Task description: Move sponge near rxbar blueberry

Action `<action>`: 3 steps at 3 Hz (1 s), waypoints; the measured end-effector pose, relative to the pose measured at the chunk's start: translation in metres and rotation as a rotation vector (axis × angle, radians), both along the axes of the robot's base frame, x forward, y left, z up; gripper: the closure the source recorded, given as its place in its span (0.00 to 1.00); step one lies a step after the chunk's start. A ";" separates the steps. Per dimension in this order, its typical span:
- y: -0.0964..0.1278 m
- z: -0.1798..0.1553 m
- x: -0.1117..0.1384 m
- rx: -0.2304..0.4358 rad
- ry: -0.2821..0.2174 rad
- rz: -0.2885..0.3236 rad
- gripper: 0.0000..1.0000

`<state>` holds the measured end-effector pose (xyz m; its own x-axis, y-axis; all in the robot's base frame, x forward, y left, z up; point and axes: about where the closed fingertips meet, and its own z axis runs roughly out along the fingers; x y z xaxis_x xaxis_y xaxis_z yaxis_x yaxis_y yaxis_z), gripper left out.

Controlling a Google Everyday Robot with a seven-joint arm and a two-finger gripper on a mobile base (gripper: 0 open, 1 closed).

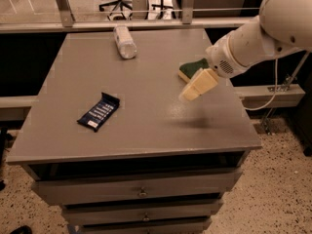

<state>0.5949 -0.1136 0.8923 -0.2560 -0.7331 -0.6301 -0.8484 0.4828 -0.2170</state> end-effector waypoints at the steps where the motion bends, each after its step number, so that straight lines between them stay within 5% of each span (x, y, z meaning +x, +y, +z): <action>1: -0.022 -0.019 0.036 0.066 -0.030 -0.086 0.00; 3: -0.052 -0.046 0.095 0.197 -0.047 -0.170 0.00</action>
Offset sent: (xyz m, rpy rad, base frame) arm 0.1127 -0.0667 -0.0510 0.2445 -0.0727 -0.2162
